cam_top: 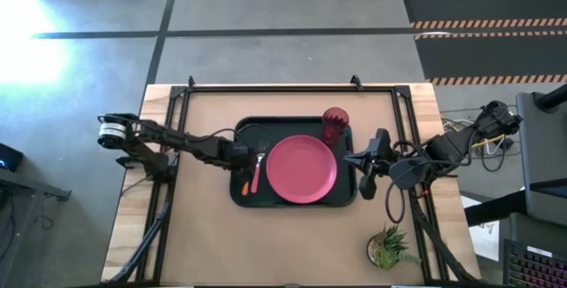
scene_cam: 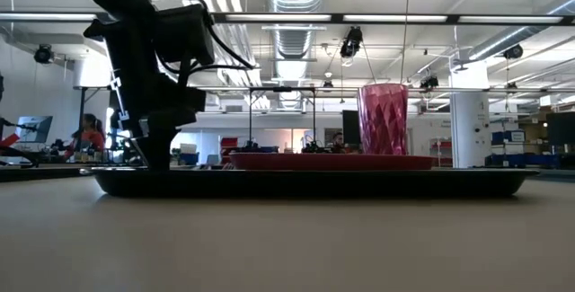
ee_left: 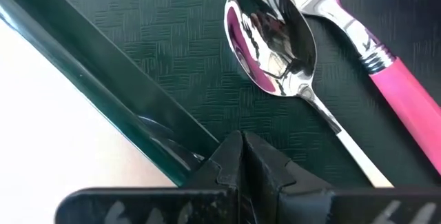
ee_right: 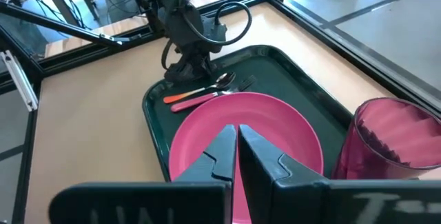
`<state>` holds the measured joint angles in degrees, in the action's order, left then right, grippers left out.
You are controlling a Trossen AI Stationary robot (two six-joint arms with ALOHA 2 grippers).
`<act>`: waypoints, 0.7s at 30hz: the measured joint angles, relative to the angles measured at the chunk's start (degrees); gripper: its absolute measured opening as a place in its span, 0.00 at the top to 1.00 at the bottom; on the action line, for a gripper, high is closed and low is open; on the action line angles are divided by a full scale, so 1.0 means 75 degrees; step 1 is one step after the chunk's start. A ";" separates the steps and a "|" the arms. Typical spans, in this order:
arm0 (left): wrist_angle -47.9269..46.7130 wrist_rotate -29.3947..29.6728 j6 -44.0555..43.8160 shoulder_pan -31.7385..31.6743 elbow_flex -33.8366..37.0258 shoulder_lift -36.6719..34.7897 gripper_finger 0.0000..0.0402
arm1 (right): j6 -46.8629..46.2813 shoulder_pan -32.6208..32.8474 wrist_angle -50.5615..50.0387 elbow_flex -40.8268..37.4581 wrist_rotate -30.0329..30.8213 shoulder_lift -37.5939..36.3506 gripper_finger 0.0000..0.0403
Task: Pick and place plate/cup/fork/spoon on tray
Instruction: Adjust the black serving tray on the table
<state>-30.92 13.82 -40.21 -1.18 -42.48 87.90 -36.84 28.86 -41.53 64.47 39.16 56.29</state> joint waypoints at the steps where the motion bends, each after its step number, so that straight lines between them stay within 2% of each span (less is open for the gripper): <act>1: -0.0014 -0.0006 0.0000 0.0027 -0.0006 0.0000 1.00 | 0.0000 -0.0002 -0.0001 0.0000 0.0000 0.0000 0.98; 10: -0.0615 -0.0203 0.0030 0.0118 -0.0268 0.0019 1.00 | 0.0017 -0.0002 -0.0001 0.0000 0.0000 0.0000 0.98; 21: -0.0601 -0.0017 0.0041 0.0115 -0.0316 0.0020 1.00 | 0.0055 -0.0001 -0.0004 0.0000 -0.0002 0.0000 0.98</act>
<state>-35.43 13.70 -39.90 -0.32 -44.85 88.05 -36.42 28.86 -41.56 64.47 39.14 56.29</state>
